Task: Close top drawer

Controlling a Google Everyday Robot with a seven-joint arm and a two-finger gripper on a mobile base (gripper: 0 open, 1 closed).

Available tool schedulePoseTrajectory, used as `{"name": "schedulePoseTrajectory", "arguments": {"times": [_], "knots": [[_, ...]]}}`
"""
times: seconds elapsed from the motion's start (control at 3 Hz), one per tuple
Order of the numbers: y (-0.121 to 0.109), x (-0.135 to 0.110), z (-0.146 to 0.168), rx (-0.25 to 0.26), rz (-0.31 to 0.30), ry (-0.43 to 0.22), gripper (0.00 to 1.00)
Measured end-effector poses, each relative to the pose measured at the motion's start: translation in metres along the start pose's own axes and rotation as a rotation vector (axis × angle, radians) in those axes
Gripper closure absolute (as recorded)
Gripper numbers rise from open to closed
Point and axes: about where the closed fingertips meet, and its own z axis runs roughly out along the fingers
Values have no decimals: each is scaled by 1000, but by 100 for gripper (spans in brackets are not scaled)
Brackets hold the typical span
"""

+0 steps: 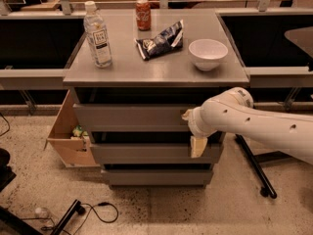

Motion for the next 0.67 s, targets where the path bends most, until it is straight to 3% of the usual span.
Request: {"name": "schedulePoseTrajectory", "arguments": {"times": [0.33,0.67], "knots": [[0,0,0,0,0,0,19],[3,-1,-5,-5,-4,8,50]]}}
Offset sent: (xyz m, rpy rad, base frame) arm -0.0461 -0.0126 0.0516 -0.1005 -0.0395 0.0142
